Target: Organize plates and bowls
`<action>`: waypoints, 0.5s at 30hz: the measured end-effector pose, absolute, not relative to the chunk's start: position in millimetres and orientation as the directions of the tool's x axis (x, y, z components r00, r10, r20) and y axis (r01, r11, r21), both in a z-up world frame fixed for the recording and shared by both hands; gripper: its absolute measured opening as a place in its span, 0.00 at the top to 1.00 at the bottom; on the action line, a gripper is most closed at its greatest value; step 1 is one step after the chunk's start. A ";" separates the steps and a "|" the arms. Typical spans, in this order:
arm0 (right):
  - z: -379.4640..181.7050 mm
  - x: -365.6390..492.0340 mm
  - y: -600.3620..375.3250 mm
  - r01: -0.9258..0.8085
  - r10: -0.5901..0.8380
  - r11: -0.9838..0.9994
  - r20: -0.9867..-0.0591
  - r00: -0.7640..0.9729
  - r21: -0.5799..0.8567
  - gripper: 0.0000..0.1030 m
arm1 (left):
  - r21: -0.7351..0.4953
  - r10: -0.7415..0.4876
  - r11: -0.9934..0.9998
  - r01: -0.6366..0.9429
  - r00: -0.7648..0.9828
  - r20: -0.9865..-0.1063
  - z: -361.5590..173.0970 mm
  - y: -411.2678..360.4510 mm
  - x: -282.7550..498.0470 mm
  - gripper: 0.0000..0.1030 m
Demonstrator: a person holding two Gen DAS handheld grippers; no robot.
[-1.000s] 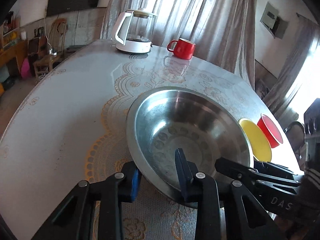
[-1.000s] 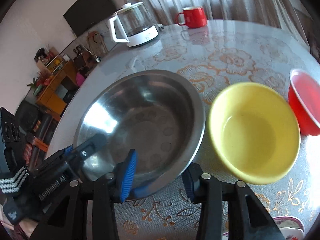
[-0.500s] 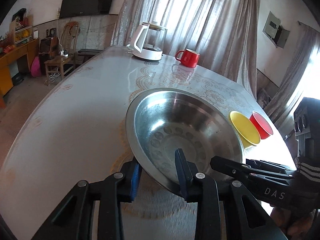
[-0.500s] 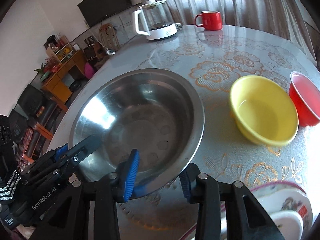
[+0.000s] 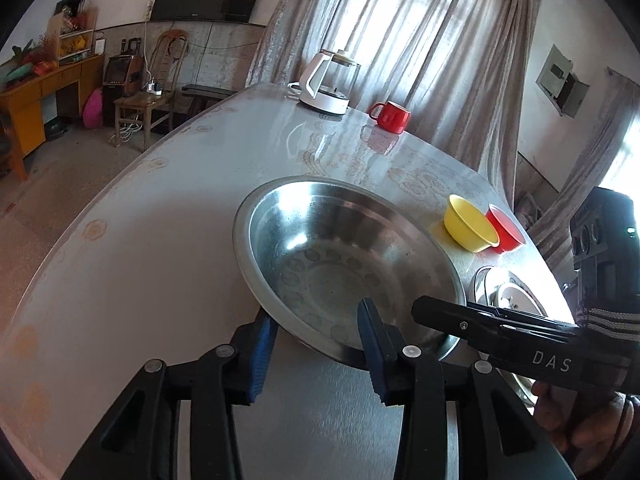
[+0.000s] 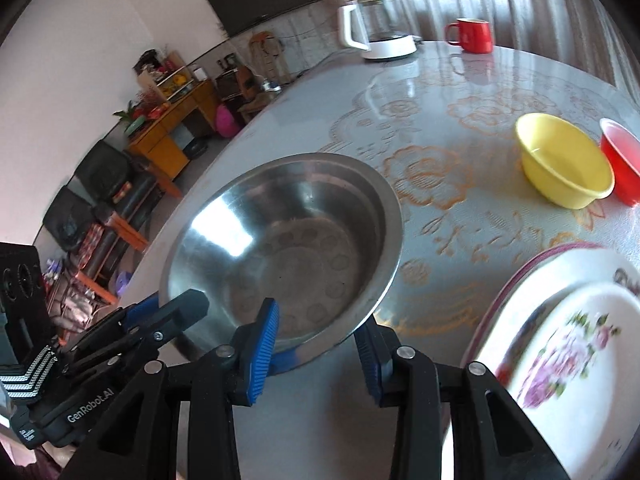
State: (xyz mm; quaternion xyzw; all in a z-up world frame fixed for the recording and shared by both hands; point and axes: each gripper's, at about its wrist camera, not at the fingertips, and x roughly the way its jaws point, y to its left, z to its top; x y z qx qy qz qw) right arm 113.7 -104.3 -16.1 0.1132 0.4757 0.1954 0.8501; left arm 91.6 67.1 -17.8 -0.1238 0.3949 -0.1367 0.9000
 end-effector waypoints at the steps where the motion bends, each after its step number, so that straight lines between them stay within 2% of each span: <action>1: -16.6 110.5 -102.9 -0.229 0.442 0.897 -0.765 0.469 0.378 0.63 | -0.334 -0.347 0.931 0.150 0.649 -0.677 -17.7 68.6 89.0 0.61; 7: -19.1 89.9 -97.6 -0.246 0.472 0.881 -0.759 0.447 0.403 0.63 | -0.339 -0.352 0.929 0.150 0.644 -0.679 -22.0 79.2 66.1 0.61; 10: -19.6 82.5 -90.7 -0.264 0.476 0.879 -0.762 0.440 0.397 0.62 | -0.328 -0.337 0.934 0.143 0.661 -0.670 -20.0 86.1 57.0 0.52; 15: -14.8 74.1 -98.6 -0.277 0.474 0.880 -0.749 0.463 0.385 0.57 | -0.298 -0.304 0.946 0.132 0.687 -0.660 -12.1 97.7 45.4 0.49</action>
